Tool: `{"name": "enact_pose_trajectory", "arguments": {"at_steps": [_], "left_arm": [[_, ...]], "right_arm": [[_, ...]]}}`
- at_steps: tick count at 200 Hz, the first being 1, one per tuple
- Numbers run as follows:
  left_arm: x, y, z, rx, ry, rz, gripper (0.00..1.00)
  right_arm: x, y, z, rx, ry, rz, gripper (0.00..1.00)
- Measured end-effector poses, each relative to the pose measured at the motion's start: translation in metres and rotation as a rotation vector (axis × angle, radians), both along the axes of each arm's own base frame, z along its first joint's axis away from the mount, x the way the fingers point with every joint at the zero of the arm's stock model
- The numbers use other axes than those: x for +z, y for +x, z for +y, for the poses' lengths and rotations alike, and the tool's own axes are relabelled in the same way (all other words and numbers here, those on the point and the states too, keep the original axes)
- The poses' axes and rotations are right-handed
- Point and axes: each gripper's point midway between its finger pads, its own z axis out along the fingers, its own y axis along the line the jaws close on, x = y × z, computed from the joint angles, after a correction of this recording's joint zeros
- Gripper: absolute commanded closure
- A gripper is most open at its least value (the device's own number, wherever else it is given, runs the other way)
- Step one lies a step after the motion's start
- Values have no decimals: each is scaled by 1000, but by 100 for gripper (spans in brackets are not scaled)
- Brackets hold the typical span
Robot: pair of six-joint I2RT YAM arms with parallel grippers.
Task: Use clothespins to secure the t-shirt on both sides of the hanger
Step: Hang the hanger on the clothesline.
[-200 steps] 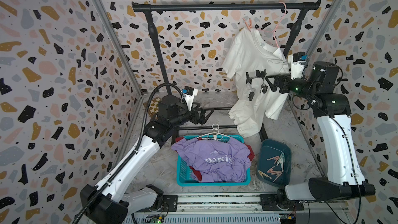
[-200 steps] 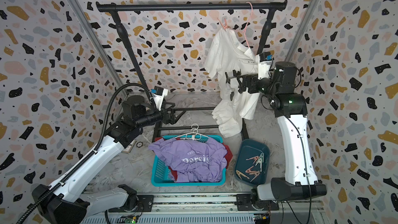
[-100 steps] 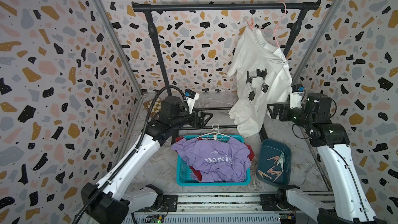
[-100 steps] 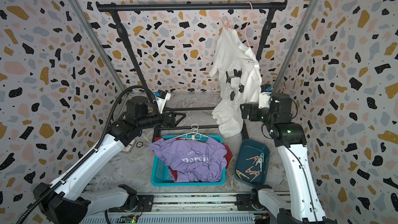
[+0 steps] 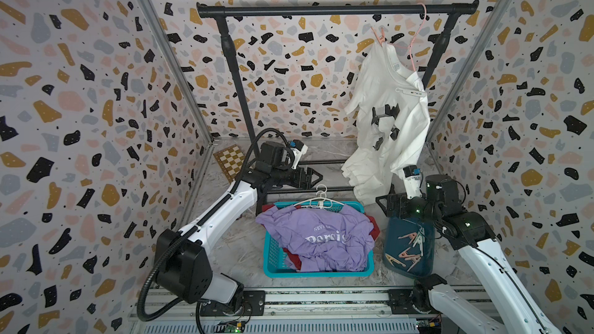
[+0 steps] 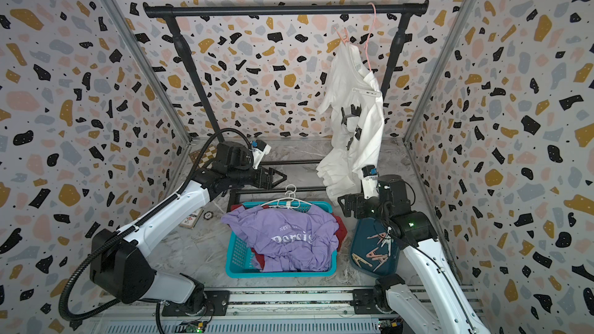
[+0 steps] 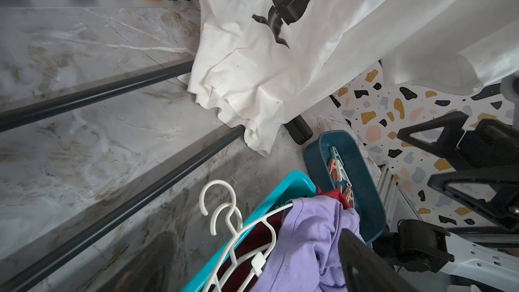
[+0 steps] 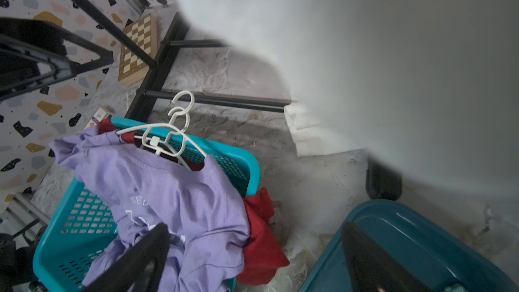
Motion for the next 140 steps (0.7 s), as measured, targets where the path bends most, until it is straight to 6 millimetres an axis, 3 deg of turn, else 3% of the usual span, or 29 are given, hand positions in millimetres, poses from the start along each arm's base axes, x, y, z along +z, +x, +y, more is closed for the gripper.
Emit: {"name": "enact_pose_trajectory", "arguments": {"at_steps": [33,72,140], "left_arm": [[-32,11,-7,-34,-15,104,10],[-64,23,-14,-43,-17,174,11],[-76,42,-36,-93,-100,210,24]], "right_arm": [[-18,-9,15,63,15,22,5],[-19,-10,23,86,40,16,5],[-18,-7,33,90,68,10,7]]}}
